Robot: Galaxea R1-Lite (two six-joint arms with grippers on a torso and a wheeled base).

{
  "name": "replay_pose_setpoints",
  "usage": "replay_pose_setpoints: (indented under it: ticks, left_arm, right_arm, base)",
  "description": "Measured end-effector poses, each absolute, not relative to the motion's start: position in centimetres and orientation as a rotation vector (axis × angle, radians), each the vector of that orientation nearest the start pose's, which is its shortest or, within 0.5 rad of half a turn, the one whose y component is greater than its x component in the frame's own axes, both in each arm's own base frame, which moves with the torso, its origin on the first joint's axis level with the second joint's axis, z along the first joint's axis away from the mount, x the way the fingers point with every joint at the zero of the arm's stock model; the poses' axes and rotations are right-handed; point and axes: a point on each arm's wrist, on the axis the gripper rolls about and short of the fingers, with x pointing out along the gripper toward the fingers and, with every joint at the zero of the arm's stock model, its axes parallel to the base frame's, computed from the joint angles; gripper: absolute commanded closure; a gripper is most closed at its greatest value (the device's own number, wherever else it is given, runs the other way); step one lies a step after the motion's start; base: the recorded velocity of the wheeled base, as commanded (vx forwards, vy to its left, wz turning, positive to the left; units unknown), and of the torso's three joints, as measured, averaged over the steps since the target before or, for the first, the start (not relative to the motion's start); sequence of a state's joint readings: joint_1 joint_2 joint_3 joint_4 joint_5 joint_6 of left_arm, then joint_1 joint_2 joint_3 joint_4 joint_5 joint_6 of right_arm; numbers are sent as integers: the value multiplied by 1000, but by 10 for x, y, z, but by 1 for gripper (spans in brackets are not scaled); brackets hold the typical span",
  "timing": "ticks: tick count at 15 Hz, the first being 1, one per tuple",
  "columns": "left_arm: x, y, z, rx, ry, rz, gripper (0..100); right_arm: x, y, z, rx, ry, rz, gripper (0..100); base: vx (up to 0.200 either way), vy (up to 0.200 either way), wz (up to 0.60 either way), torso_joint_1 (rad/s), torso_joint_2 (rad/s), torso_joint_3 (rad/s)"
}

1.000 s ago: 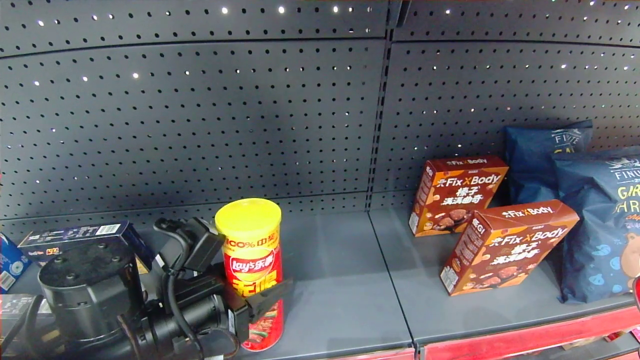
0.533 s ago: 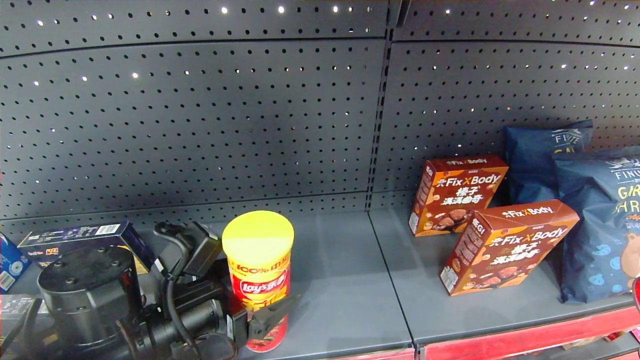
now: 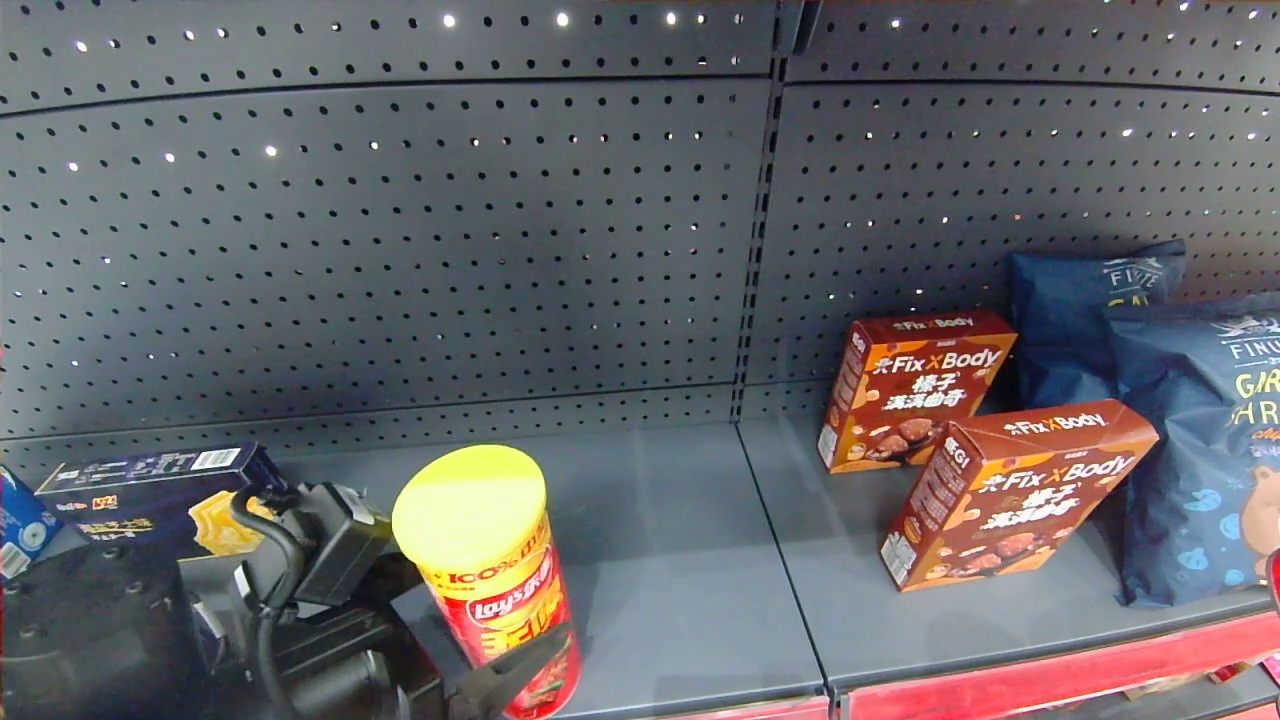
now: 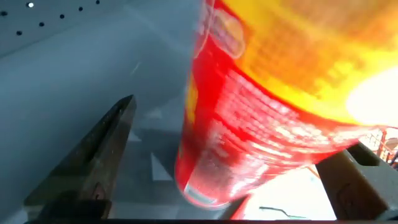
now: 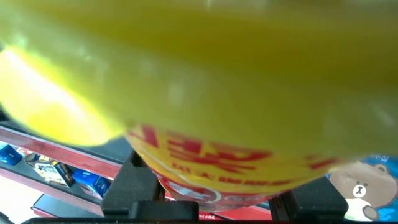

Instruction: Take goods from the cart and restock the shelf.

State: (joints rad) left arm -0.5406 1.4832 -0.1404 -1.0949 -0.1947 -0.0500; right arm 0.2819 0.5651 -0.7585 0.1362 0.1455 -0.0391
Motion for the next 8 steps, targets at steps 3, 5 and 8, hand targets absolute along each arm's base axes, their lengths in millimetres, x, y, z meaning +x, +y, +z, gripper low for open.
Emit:
replay_pose_setpoints:
  ticks: [3,5,8]
  left_arm:
    - [147,-92,119,-4,271,-719,0]
    - [144,-89,118,-5,272,-714,0]
    - [144,-84,119,5,261,-692,0]
  right_arm:
    - [5,5,274,-35,-66,425,100]
    - [5,5,274,-35,-66,426,100]
    - [4,4,275,-35,-70,422,100]
  base:
    - [0,0,0,0,0,0]
    - [0,0,0,0,0,0]
    - [0,0,0,0,0,0]
